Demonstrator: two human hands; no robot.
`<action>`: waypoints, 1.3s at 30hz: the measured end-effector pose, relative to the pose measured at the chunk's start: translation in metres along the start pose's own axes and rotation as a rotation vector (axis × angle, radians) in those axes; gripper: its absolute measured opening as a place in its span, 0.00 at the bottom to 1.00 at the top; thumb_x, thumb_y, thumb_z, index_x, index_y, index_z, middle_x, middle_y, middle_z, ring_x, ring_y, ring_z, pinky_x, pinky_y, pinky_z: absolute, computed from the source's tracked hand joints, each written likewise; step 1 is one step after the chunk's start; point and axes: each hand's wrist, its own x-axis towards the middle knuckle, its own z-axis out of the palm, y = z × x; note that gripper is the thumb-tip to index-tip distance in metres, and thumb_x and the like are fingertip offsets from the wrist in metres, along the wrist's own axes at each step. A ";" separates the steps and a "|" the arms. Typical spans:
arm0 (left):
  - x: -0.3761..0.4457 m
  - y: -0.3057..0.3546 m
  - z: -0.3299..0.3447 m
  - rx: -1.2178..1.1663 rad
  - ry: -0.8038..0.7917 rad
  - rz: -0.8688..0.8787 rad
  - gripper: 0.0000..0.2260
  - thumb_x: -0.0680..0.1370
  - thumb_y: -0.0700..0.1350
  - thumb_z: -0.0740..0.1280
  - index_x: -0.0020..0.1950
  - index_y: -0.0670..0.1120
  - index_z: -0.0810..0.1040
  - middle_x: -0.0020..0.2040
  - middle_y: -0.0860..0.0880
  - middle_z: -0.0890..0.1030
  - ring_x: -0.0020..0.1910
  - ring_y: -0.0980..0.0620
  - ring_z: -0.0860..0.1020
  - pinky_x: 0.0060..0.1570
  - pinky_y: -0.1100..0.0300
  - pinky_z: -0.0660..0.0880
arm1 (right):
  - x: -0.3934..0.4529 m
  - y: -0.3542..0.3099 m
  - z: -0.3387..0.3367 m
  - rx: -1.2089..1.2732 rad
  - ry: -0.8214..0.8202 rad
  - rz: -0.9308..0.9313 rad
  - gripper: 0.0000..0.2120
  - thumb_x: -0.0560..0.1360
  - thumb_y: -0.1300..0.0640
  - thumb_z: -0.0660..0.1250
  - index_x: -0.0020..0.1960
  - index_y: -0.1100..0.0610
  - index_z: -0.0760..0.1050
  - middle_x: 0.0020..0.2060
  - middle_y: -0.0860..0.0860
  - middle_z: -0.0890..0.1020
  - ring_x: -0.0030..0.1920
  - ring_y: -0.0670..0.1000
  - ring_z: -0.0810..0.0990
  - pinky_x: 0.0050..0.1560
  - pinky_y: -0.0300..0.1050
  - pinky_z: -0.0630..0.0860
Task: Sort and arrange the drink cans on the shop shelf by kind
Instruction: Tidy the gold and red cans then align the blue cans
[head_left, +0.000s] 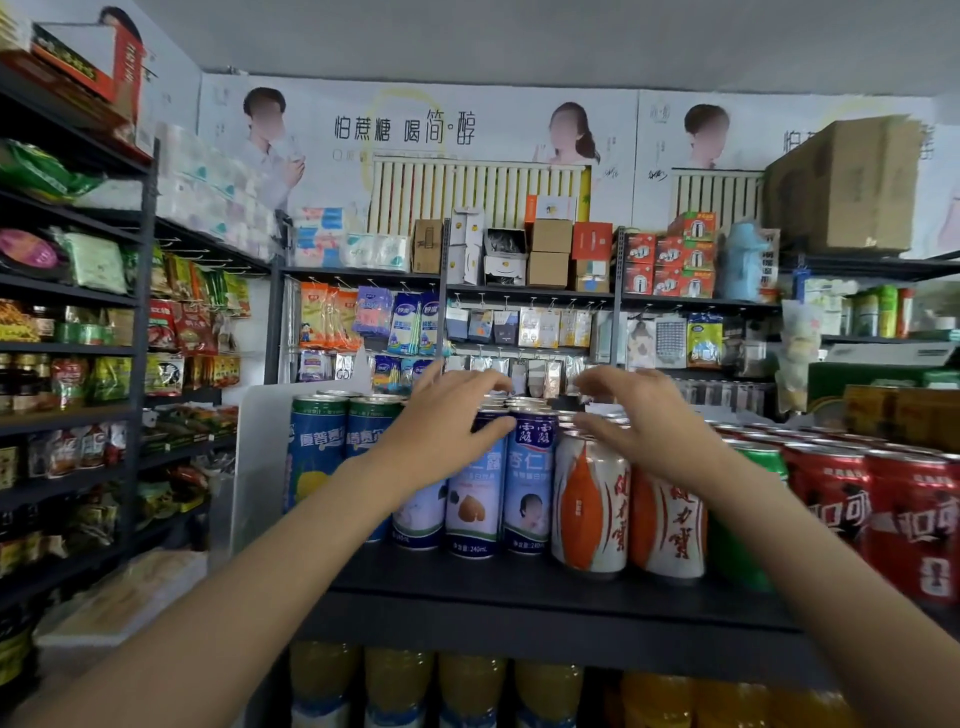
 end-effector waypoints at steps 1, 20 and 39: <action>0.003 0.009 0.004 0.047 -0.005 0.009 0.17 0.78 0.52 0.61 0.66 0.49 0.69 0.65 0.53 0.73 0.67 0.54 0.67 0.71 0.58 0.42 | -0.006 0.005 -0.008 -0.036 -0.066 0.015 0.21 0.74 0.44 0.64 0.63 0.54 0.70 0.56 0.47 0.79 0.57 0.46 0.76 0.71 0.51 0.61; 0.030 0.025 0.032 -0.005 -0.058 -0.086 0.09 0.77 0.51 0.64 0.44 0.48 0.68 0.41 0.49 0.81 0.43 0.52 0.78 0.70 0.59 0.45 | -0.040 0.009 0.024 -0.243 -0.029 0.152 0.35 0.66 0.29 0.61 0.63 0.51 0.60 0.60 0.48 0.68 0.65 0.52 0.63 0.71 0.59 0.49; 0.015 0.028 0.017 -0.203 -0.131 -0.081 0.07 0.78 0.48 0.63 0.51 0.45 0.70 0.53 0.47 0.79 0.56 0.49 0.75 0.61 0.53 0.68 | -0.044 0.001 0.026 -0.259 -0.014 0.181 0.35 0.67 0.29 0.60 0.65 0.50 0.59 0.62 0.47 0.68 0.67 0.51 0.62 0.73 0.59 0.47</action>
